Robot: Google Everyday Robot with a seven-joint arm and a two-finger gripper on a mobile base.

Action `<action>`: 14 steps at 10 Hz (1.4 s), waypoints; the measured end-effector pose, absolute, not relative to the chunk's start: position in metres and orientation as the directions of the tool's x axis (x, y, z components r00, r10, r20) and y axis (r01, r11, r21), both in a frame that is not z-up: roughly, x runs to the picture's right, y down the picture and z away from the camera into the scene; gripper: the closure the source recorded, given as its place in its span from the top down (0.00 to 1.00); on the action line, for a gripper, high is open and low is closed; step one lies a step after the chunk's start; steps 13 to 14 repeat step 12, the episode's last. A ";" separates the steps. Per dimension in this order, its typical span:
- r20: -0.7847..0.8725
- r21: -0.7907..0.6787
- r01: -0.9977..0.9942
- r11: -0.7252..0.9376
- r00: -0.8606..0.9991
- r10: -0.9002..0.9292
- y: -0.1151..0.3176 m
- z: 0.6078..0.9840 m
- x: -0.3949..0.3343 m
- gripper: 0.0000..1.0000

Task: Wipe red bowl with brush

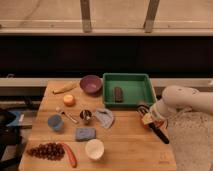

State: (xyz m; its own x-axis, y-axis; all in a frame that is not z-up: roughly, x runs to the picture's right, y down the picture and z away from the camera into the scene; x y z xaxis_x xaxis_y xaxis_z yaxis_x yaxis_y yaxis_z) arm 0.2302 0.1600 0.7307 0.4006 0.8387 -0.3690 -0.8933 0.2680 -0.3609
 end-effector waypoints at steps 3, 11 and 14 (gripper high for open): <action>-0.357 -0.406 -0.861 0.307 0.459 0.813 0.182 0.718 0.202 0.00; -0.412 -0.357 -0.925 0.134 0.284 0.866 0.188 0.729 0.290 0.00; -0.409 -0.356 -0.926 0.123 0.273 0.871 0.186 0.730 0.296 0.00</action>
